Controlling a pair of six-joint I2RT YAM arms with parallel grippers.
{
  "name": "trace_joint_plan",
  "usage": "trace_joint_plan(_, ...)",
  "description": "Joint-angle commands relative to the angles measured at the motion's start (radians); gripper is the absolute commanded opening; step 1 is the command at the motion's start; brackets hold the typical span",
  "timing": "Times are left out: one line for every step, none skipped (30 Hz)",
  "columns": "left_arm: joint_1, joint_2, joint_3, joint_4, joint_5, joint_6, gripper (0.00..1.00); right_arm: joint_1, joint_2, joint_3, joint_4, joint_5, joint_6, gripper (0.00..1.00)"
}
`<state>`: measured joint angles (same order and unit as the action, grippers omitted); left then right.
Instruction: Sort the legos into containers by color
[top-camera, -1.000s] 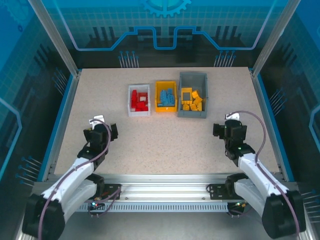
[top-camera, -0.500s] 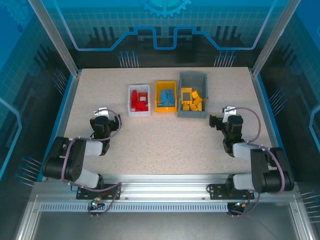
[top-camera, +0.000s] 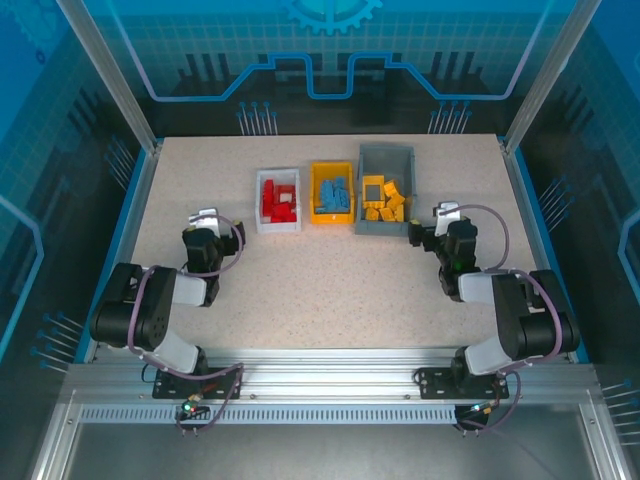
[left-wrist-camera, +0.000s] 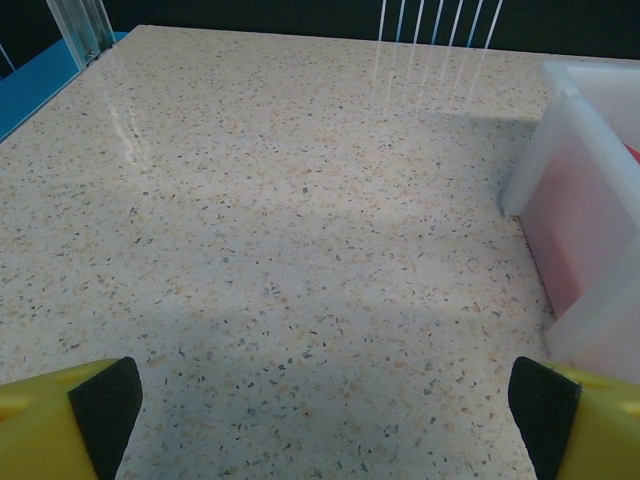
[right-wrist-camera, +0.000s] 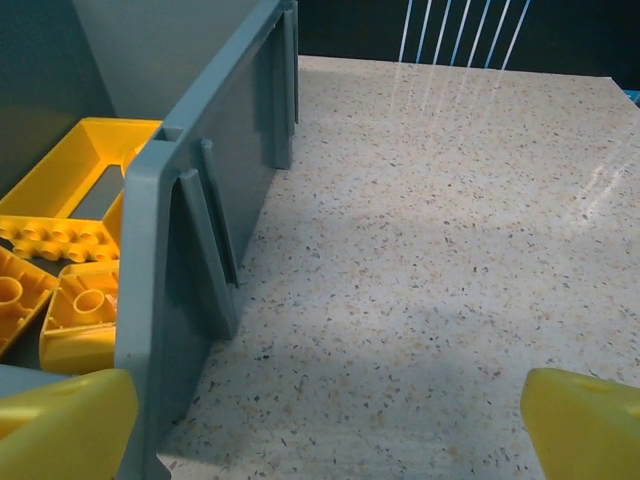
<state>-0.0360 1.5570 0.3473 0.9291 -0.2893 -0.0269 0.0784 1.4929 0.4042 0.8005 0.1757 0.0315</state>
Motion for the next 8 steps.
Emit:
trace_joint_plan(0.008, -0.005, 0.015, 0.024, 0.023, -0.015, 0.99, 0.022, 0.01, 0.002, 0.003, 0.053, -0.018, 1.0)
trace_joint_plan(0.008, -0.006, 0.015, 0.025, 0.022, -0.014, 0.99, 0.022, 0.012, 0.005, 0.0, 0.052, -0.018, 1.0)
trace_joint_plan(0.008, -0.006, 0.016, 0.024, 0.022, -0.014, 0.99, 0.016, 0.01, 0.008, -0.006, 0.046, -0.015, 1.0)
trace_joint_plan(0.008, -0.006, 0.015, 0.024, 0.022, -0.015, 0.99, 0.011, 0.01, 0.008, -0.008, 0.04, -0.012, 1.0)
trace_joint_plan(0.01, -0.006, 0.016, 0.024, 0.022, -0.014, 0.99, 0.011, 0.01, 0.009, -0.009, 0.039, -0.011, 1.0)
trace_joint_plan(0.008, -0.006, 0.016, 0.022, 0.023, -0.015, 0.99, 0.011, 0.009, 0.007, -0.005, 0.04, -0.012, 1.0)
trace_joint_plan(0.008, -0.006, 0.016, 0.022, 0.022, -0.014, 0.99, 0.015, 0.009, 0.003, 0.002, 0.077, -0.002, 1.0)
trace_joint_plan(0.008, -0.006, 0.015, 0.023, 0.022, -0.015, 0.99, 0.02, 0.008, -0.005, 0.015, 0.125, 0.012, 1.0)
